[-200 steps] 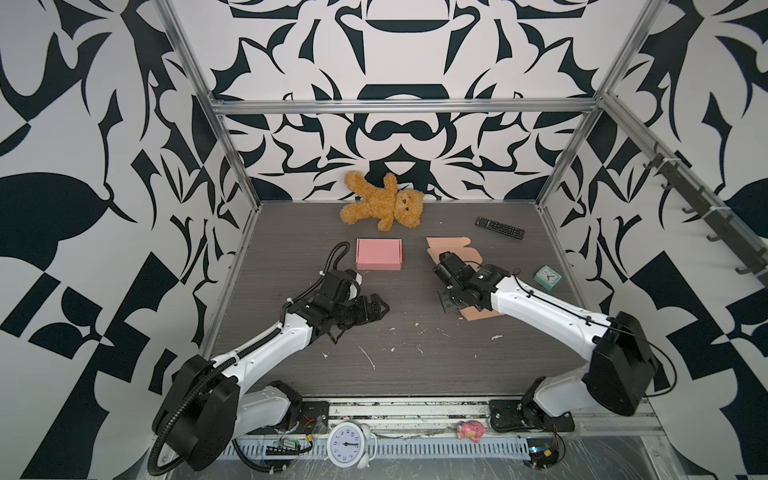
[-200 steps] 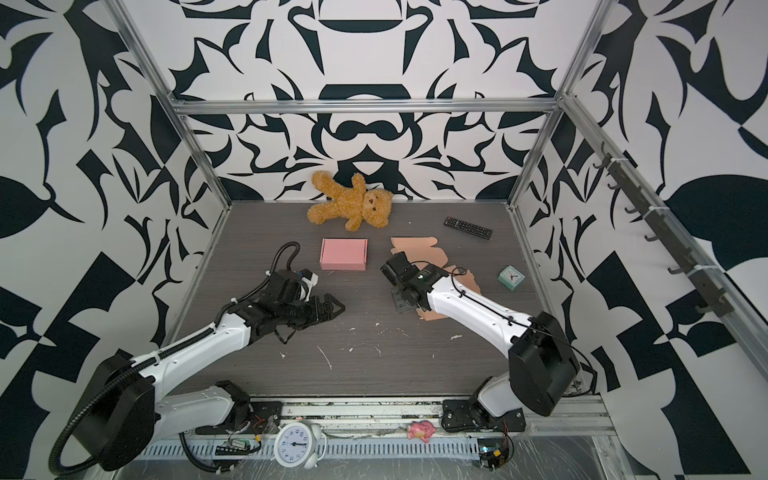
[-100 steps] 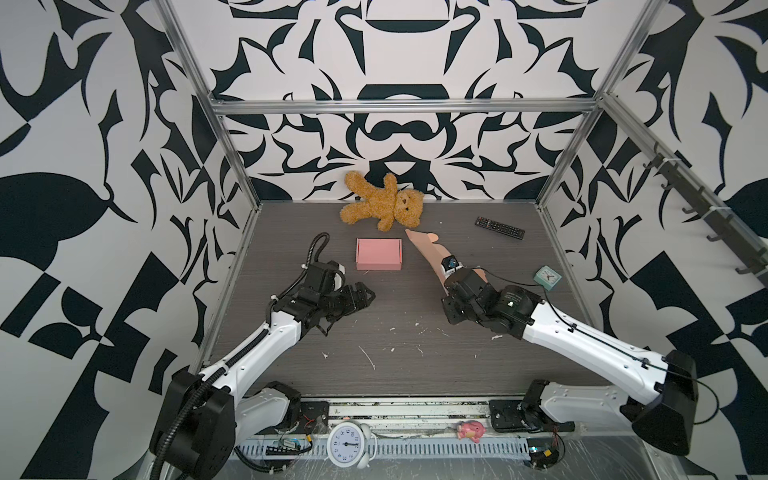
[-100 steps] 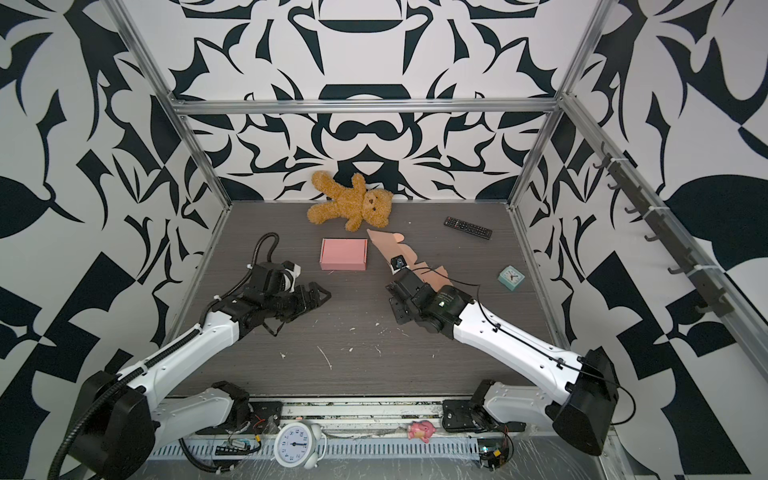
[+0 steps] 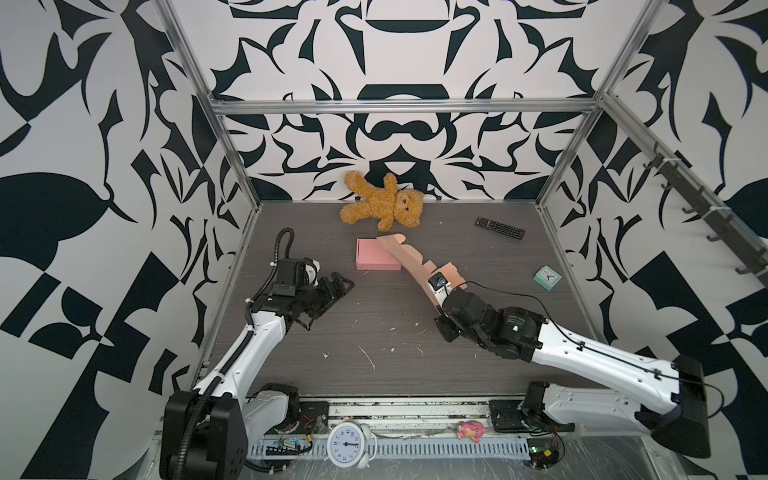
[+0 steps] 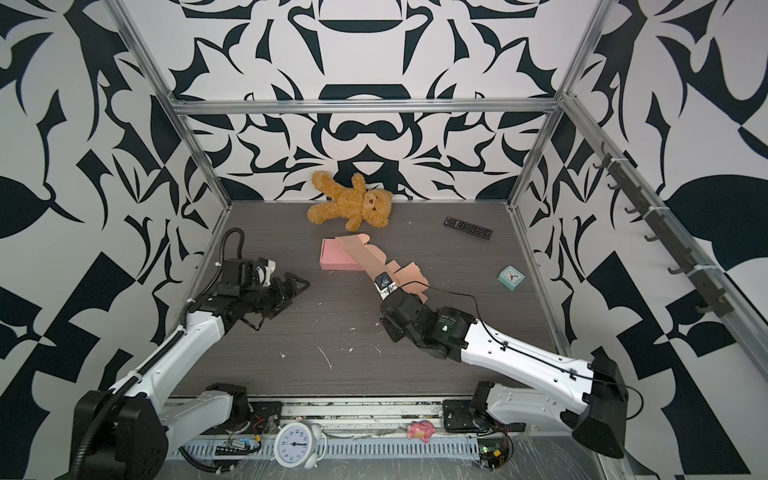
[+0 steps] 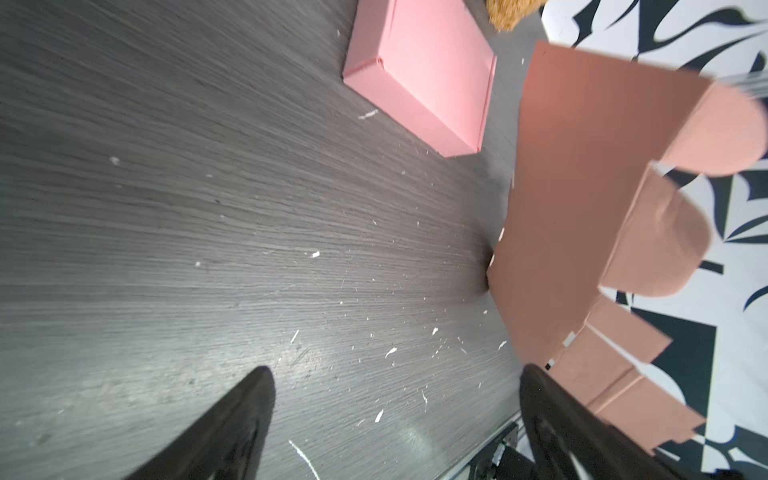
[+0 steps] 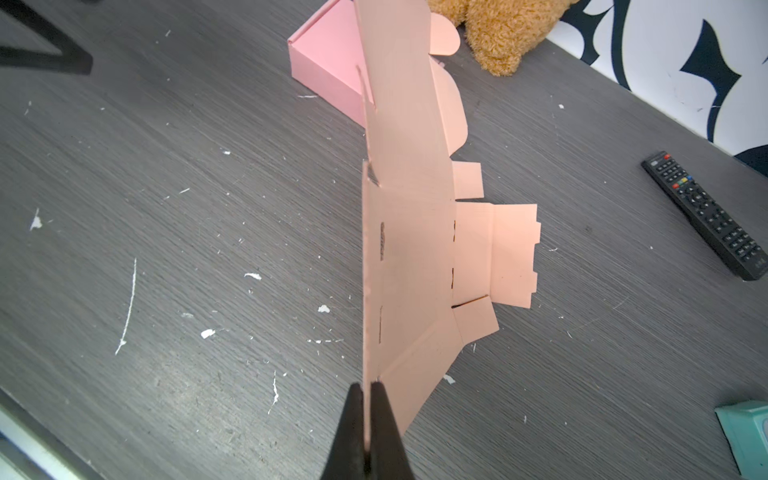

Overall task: Fold the paper box
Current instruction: 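Drag the peach blank with the right gripper toward the robot and lay it flat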

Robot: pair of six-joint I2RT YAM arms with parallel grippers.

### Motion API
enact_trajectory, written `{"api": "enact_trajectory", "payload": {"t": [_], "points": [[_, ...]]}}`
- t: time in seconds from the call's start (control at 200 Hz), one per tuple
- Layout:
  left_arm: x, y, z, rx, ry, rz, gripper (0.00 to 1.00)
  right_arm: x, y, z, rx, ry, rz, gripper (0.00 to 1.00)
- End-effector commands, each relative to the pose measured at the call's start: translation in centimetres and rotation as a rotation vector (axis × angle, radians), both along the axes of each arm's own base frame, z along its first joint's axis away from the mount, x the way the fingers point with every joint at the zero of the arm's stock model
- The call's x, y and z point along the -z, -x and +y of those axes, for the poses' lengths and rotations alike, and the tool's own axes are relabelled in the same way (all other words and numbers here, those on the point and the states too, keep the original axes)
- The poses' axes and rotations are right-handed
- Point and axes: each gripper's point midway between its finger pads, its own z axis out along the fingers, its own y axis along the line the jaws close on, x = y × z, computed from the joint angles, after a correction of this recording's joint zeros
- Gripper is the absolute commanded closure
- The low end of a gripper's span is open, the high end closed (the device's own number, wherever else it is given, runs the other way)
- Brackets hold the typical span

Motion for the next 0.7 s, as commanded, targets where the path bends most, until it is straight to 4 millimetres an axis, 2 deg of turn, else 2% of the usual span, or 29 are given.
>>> {"api": "enact_trajectory", "payload": {"t": [0.0, 0.245, 0.525, 0.645, 0.695], "points": [[-3.6, -0.3, 1.0, -0.011, 0.017, -0.070, 0.05, -1.7, 0.1, 1.2, -0.067, -0.042, -0.066, 1.00], [-6.5, -0.5, 3.4, -0.091, 0.007, -0.135, 0.07, -1.3, 1.7, 2.6, -0.188, -0.021, -0.085, 1.00], [-9.2, -0.5, 4.3, -0.118, -0.045, -0.211, 0.08, 0.6, 3.4, 4.1, -0.319, 0.020, -0.030, 1.00], [-9.5, -0.5, 4.0, -0.108, -0.025, -0.234, 0.09, 1.8, 4.1, 4.9, -0.372, 0.055, -0.002, 1.00], [-9.5, -0.4, 3.9, -0.102, -0.026, -0.235, 0.08, 2.4, 5.0, 5.6, -0.421, 0.059, 0.032, 1.00]]}}
